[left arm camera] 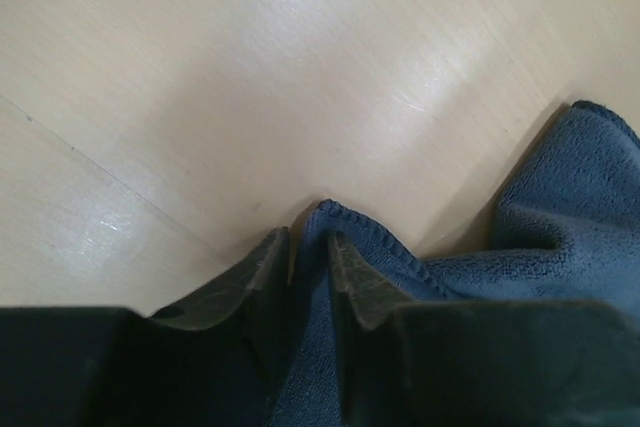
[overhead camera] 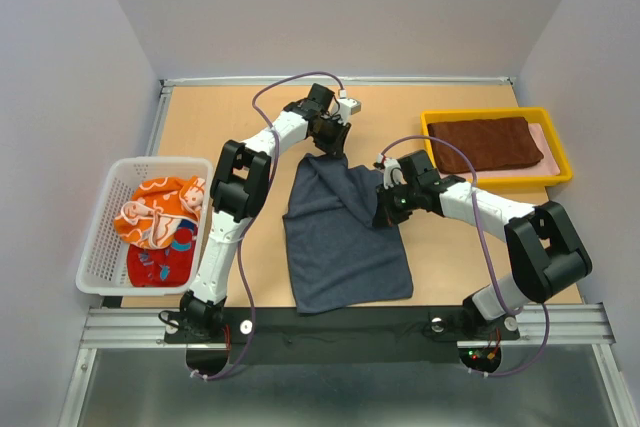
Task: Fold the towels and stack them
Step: Flatten out the crumpled towel
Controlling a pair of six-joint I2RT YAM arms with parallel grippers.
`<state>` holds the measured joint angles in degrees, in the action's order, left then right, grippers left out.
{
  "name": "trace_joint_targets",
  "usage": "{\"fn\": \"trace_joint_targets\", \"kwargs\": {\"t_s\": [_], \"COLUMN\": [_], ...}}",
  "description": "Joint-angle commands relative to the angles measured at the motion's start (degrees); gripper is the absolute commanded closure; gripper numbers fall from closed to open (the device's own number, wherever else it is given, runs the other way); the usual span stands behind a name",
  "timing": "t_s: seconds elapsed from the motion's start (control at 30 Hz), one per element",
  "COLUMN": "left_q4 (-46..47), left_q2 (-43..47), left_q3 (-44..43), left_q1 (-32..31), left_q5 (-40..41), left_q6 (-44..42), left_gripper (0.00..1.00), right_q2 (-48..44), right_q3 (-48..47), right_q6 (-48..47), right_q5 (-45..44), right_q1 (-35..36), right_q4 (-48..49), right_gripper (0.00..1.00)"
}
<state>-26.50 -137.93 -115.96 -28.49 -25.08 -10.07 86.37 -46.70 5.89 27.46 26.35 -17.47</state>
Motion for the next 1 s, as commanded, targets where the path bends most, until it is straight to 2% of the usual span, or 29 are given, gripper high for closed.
{"fn": "trace_joint_targets", "kwargs": {"t_s": [0.0,0.07,0.1,0.17,0.3,0.4,0.43,0.53,0.63,0.83,0.97], "left_q4": [-1.28,0.82,1.36,3.55,7.42,12.59,12.61,16.99,21.03,24.83,28.06], "left_q2": [1.69,2.66,3.01,4.50,8.37,13.63,13.65,18.12,20.58,20.25,18.84], "left_q3": [-0.67,0.12,0.30,1.44,3.54,5.83,6.18,6.45,6.54,1.46,-1.01], "left_q1": [0.19,0.37,0.37,0.54,1.24,2.82,3.44,5.81,7.74,10.38,11.96], "left_q5": [0.21,0.30,0.90,1.79,5.20,7.93,8.64,11.71,15.75,22.70,26.64], "left_q6": [-0.75,-0.48,-0.74,-1.01,-1.62,-0.40,0.22,2.68,3.65,3.56,3.83], "left_gripper": [0.75,0.85,0.94,1.00,1.00,1.00,1.00,1.00,1.00,1.00,1.00], "right_q2": [-1.38,-1.20,-1.20,-1.20,-1.03,0.98,1.87,6.17,11.78,26.36,33.84], "right_q3": [-0.58,-1.29,-1.99,-3.22,-8.75,-17.86,-17.90,-27.10,-39.82,-59.25,-69.56], "right_q6": [0.44,0.52,0.44,0.44,0.44,-0.87,-1.40,-4.65,-10.08,-19.67,-24.08], "right_q5": [0.05,-0.22,-0.65,-2.41,-8.55,-18.98,-21.03,-30.05,-35.18,-40.29,-40.03], "right_q1": [0.46,0.46,0.46,0.55,0.46,0.37,0.28,-0.33,-1.38,-4.63,-6.48], "right_q4": [2.27,2.27,2.18,2.09,2.01,2.01,1.92,1.92,2.35,3.94,6.13], "right_gripper": [0.99,0.99,0.99,0.99,1.00,0.99,0.99,1.00,1.00,0.99,1.00]}}
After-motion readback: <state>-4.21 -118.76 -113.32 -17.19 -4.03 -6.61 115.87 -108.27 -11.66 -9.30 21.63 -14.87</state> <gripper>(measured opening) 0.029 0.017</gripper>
